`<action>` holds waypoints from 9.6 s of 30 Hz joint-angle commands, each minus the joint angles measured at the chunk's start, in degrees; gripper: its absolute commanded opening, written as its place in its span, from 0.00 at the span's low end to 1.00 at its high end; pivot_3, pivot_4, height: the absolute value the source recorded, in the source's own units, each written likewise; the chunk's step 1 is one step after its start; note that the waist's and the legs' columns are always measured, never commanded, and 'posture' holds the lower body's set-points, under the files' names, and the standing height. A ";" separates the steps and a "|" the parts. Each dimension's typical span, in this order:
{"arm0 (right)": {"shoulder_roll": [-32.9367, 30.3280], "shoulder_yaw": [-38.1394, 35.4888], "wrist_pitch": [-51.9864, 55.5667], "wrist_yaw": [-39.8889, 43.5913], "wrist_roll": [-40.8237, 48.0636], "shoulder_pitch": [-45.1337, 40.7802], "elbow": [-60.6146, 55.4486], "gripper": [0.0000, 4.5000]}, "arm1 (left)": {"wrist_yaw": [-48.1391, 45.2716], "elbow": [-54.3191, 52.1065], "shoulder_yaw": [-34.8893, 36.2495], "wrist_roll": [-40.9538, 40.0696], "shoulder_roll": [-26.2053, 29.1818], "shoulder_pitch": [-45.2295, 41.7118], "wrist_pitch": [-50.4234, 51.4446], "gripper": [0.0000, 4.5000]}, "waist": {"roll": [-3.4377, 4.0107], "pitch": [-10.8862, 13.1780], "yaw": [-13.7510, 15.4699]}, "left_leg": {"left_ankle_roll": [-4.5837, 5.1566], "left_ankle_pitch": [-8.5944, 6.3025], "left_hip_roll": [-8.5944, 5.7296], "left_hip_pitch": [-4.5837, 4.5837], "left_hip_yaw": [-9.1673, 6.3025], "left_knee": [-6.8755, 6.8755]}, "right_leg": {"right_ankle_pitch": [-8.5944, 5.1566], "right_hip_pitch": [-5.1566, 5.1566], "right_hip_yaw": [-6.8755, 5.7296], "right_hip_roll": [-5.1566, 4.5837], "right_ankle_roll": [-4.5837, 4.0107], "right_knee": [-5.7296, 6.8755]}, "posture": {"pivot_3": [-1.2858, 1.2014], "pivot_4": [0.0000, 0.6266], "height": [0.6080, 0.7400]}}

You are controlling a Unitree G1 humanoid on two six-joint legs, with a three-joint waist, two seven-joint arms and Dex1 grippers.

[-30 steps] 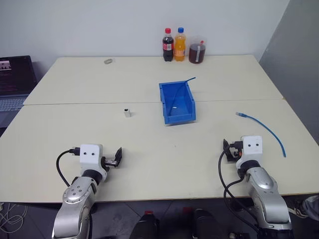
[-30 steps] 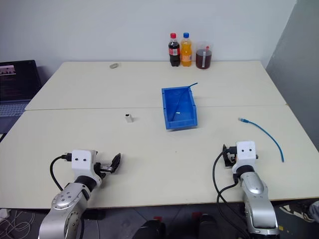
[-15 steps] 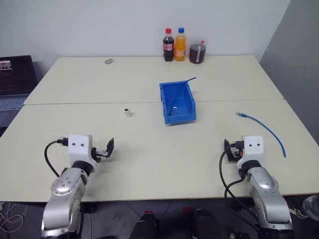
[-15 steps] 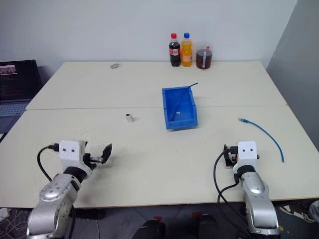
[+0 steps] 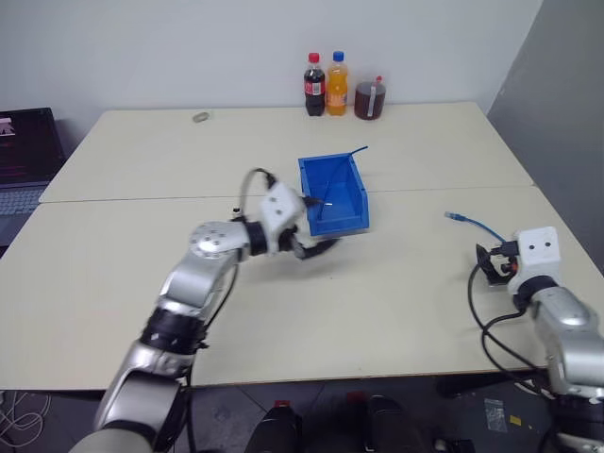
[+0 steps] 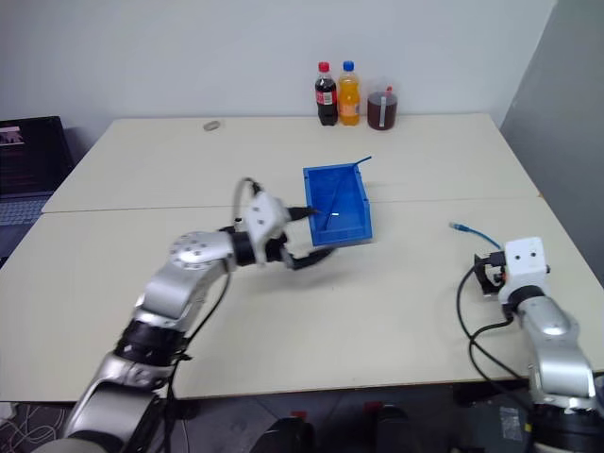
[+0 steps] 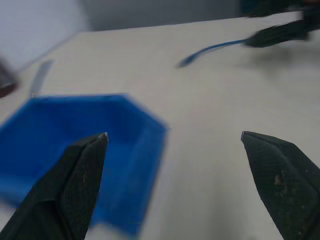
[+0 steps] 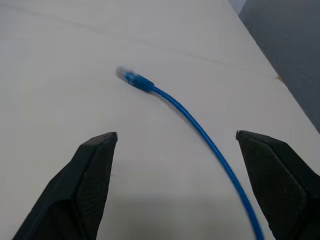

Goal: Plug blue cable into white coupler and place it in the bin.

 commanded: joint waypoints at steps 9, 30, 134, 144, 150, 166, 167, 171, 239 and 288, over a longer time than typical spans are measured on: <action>-11.75 4.58 -9.39 18.04 -0.54 -22.18 40.26 0.90 | -7.17 13.04 -4.45 3.72 -9.28 -7.25 -11.73 1.00 | -0.08 0.05 -0.58 | 0.15 -0.04 0.04 0.16 0.55 0.03 | 0.03 0.02 0.19 0.05 -0.04 0.09 | 0.52 0.24 1.00; -12.14 9.49 -11.88 30.90 -2.44 -32.80 63.27 0.40 | -5.61 12.97 -1.86 2.69 -12.28 -7.40 -7.90 1.00 | -0.11 0.06 -0.54 | 0.01 0.04 0.14 0.13 0.71 0.26 | 0.11 0.04 0.39 -0.01 0.10 0.12 | 0.52 0.24 1.00; -3.08 16.00 17.67 24.07 18.28 -7.46 -24.00 0.91 | -25.50 28.31 5.41 5.12 16.31 1.46 -12.70 0.05 | -0.24 0.09 -0.51 | 0.59 -0.28 0.25 -0.35 0.91 0.86 | 0.62 -0.68 1.16 0.40 0.33 0.30 | 0.52 0.24 1.00; 8.04 7.63 34.60 15.43 41.01 -13.55 -29.40 0.91 | -15.46 6.09 14.14 -14.61 8.45 -1.57 32.46 0.05 | -0.50 0.25 -0.61 | 0.58 -0.28 0.34 -0.46 0.76 0.97 | 0.64 -0.70 1.13 0.35 0.34 0.35 | 0.52 0.24 1.00; 13.09 5.25 39.87 7.25 47.10 -13.13 -25.54 0.91 | -9.26 -1.31 19.36 -25.57 4.14 -0.91 48.23 0.05 | -0.51 0.25 -0.56 | 0.58 -0.27 0.32 -0.41 0.76 0.94 | 0.64 -0.73 1.19 0.23 0.33 0.44 | 0.52 0.24 1.00; 15.06 5.42 41.53 7.87 55.79 -15.79 -17.34 0.91 | -4.23 -8.56 21.13 -36.90 2.50 2.09 58.04 0.05 | -0.51 0.25 -0.52 | 0.54 -0.25 0.25 -0.36 0.85 0.95 | 0.63 -0.76 1.25 0.17 0.33 0.59 | 0.52 0.24 1.00; 14.98 5.57 41.59 7.98 56.16 -15.98 -17.15 0.91 | -4.33 -8.61 21.18 -37.19 2.51 2.12 58.15 0.05 | -0.51 0.25 -0.53 | 0.55 -0.25 0.25 -0.36 0.85 0.95 | 0.63 -0.76 1.24 0.17 0.33 0.58 | 0.52 0.24 1.00; 15.67 5.86 41.68 7.62 58.49 -16.88 -16.35 0.91 | -3.92 -9.09 21.30 -37.91 2.45 2.29 58.36 0.05 | -0.51 0.25 -0.53 | 0.55 -0.26 0.25 -0.36 0.85 0.95 | 0.63 -0.76 1.24 0.17 0.33 0.57 | 0.52 0.24 1.00; 12.32 7.62 34.90 6.96 54.25 -20.03 -13.12 0.04 | 37.84 -5.94 20.78 4.16 4.37 15.00 16.73 0.99 | -0.50 0.26 -0.20 | 0.57 -0.27 0.24 -0.45 0.86 0.81 | 0.67 -0.75 1.24 0.06 0.39 0.18 | 0.52 0.24 1.00; 8.17 11.13 30.53 10.55 47.51 -22.56 -13.25 0.04 | 10.91 16.05 8.94 4.49 3.69 -0.26 5.08 0.18 | -0.53 0.26 -0.40 | 0.37 -0.16 0.13 -0.52 0.88 0.83 | 0.72 -0.78 1.21 0.05 0.45 0.20 | 0.52 0.24 1.00</action>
